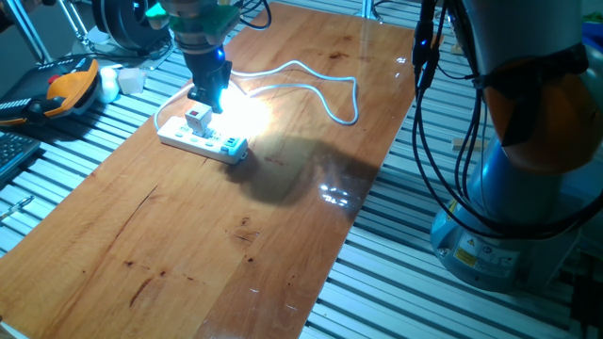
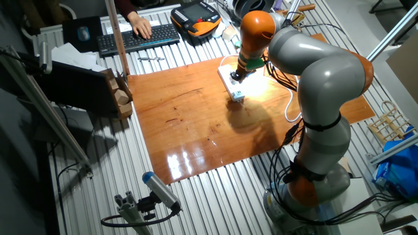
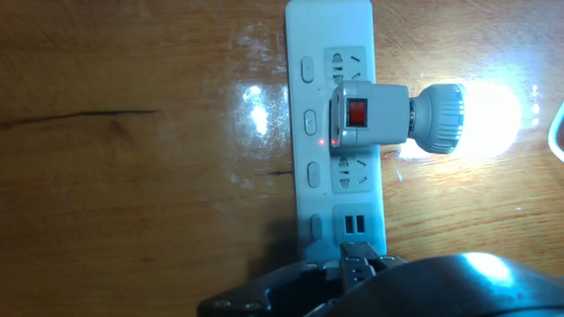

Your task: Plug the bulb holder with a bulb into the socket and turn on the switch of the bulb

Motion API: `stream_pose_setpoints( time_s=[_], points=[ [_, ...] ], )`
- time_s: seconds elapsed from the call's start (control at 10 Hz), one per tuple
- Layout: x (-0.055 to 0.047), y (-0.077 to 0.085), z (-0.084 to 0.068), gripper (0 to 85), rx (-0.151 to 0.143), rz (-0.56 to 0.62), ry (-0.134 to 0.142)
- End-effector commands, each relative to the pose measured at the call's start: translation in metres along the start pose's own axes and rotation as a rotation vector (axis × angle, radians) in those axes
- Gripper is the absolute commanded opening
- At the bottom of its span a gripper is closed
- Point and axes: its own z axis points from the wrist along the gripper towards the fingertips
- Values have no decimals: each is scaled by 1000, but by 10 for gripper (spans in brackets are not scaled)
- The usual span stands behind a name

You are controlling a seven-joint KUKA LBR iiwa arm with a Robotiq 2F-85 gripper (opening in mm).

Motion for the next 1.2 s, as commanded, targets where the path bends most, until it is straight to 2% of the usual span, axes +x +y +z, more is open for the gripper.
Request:
stream_pose_setpoints(
  time_s=[0.0,1.1],
  points=[
    [0,0,0,0,-1,0,1],
    [1,1,1,0,-8,8,-3]
  ],
)
